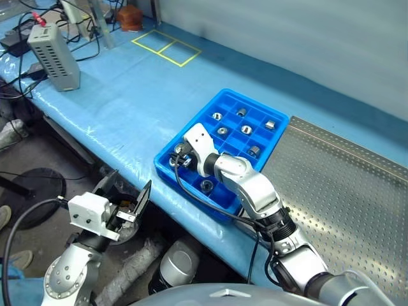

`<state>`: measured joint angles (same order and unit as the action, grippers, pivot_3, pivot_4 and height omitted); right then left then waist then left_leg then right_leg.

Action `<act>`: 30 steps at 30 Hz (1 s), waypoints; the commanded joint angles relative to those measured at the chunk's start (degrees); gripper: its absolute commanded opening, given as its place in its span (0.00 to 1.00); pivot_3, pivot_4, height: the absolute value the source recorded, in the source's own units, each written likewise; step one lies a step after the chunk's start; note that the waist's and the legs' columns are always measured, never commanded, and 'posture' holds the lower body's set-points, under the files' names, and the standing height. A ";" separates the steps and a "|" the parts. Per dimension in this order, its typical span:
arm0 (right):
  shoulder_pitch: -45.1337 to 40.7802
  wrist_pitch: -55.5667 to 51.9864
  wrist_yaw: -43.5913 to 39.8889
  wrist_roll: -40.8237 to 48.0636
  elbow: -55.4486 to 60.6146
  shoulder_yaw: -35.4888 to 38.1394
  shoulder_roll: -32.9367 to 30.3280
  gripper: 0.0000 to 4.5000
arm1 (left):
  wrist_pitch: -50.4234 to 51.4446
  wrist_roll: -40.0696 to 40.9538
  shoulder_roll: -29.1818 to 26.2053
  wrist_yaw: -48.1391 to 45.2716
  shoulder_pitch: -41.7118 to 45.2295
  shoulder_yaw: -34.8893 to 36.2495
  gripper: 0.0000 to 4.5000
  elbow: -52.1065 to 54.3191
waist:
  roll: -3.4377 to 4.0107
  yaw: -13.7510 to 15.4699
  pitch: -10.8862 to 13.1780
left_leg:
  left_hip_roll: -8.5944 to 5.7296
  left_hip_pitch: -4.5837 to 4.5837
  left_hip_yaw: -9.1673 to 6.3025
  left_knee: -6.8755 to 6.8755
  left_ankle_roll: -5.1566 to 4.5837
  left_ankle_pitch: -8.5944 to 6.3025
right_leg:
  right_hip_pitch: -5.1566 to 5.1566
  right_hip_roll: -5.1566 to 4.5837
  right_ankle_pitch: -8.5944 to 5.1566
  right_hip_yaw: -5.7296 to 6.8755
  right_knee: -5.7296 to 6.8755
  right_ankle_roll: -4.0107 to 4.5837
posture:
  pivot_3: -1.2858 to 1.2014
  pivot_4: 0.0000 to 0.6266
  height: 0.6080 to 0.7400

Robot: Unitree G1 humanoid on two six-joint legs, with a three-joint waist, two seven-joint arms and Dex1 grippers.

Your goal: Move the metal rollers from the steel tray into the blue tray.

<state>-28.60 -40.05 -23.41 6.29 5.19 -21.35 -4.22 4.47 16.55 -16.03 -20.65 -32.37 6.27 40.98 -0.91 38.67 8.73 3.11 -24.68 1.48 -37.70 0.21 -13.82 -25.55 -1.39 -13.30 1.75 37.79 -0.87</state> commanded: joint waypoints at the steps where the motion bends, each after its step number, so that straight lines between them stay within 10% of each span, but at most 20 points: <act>1: -0.40 0.45 0.14 0.22 4.43 1.94 -0.54 0.38 | -0.32 0.75 -0.62 -0.80 1.48 -0.39 1.00 1.72 | 0.00 0.57 0.00 | 0.00 0.00 0.00 -0.01 0.01 0.00 | 0.00 0.00 0.00 0.01 0.01 0.00 | 0.79 0.24 1.00; 24: 5.29 -0.27 2.34 -0.42 3.47 4.69 -2.33 0.38 | 2.73 2.79 -2.96 -3.64 8.34 -0.80 1.00 -0.21 | 0.00 -0.66 -0.02 | 0.29 -0.01 -0.18 -0.21 0.26 -0.15 | 0.10 0.26 0.02 0.33 0.13 -0.04 | 0.76 0.24 1.00; 30: 4.73 0.38 3.24 -0.60 3.83 5.62 -1.69 0.91 | 3.08 3.17 -3.65 -4.15 9.25 -0.38 1.00 -0.34 | 0.00 -1.58 -0.02 | 0.31 -0.02 -0.18 -0.21 0.28 -0.16 | 0.12 0.28 0.01 0.34 0.13 -0.02 | 0.76 0.24 1.00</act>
<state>-23.21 -41.29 -20.75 5.61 7.12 -16.75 -6.33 7.51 19.08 -18.98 -24.31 -23.62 5.19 40.10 -0.91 37.10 8.71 3.43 -24.70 1.29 -37.92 0.49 -13.98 -25.43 -1.10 -13.29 2.09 37.92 -0.89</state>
